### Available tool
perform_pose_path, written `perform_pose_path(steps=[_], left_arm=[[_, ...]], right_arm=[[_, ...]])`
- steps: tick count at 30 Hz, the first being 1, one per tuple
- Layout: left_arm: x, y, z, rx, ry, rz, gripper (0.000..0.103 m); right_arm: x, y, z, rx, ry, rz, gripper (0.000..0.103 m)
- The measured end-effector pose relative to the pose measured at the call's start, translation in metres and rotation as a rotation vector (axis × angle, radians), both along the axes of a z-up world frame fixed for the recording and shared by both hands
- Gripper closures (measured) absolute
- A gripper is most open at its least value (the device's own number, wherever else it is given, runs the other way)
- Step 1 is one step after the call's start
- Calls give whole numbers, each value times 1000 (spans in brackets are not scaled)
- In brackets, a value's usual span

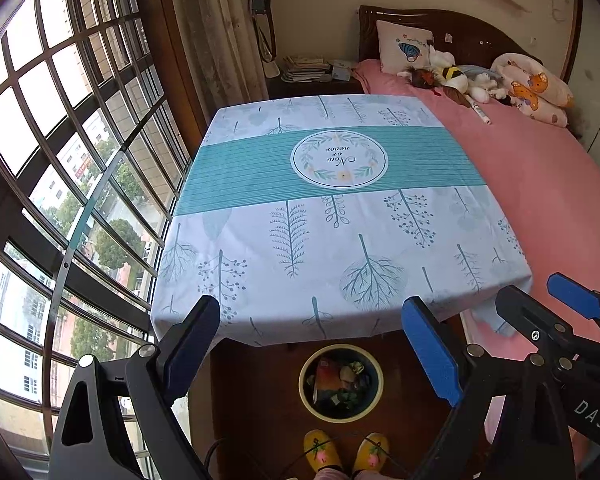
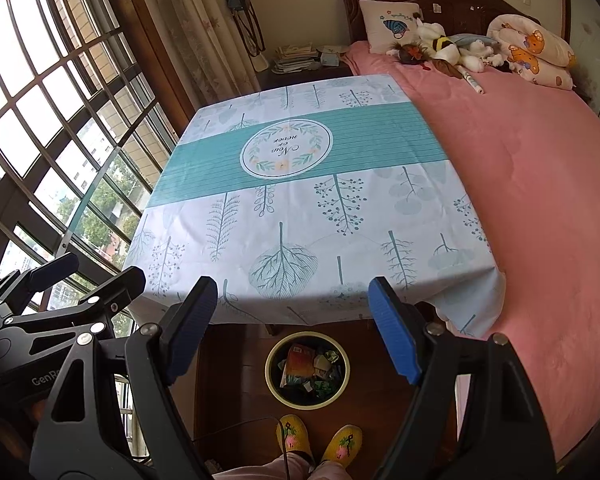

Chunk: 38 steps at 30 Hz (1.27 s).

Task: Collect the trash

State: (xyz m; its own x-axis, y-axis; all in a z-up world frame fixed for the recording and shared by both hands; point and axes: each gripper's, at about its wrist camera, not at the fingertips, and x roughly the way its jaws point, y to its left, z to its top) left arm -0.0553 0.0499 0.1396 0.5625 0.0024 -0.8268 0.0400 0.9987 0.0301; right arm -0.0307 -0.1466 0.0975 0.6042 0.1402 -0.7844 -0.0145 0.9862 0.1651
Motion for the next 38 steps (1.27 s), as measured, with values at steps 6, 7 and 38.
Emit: perform_pose_path(steps=[6, 7, 38], left_arm=[[-5, -7, 2, 9, 1, 11, 10], [-6, -7, 1, 11, 1, 14, 10], [-20, -36, 0, 3, 15, 64, 12]], right_arm=[[-3, -7, 0, 5, 1, 16, 27], [-3, -6, 0, 4, 1, 15, 27], [-5, -16, -4, 22, 5, 49, 27]])
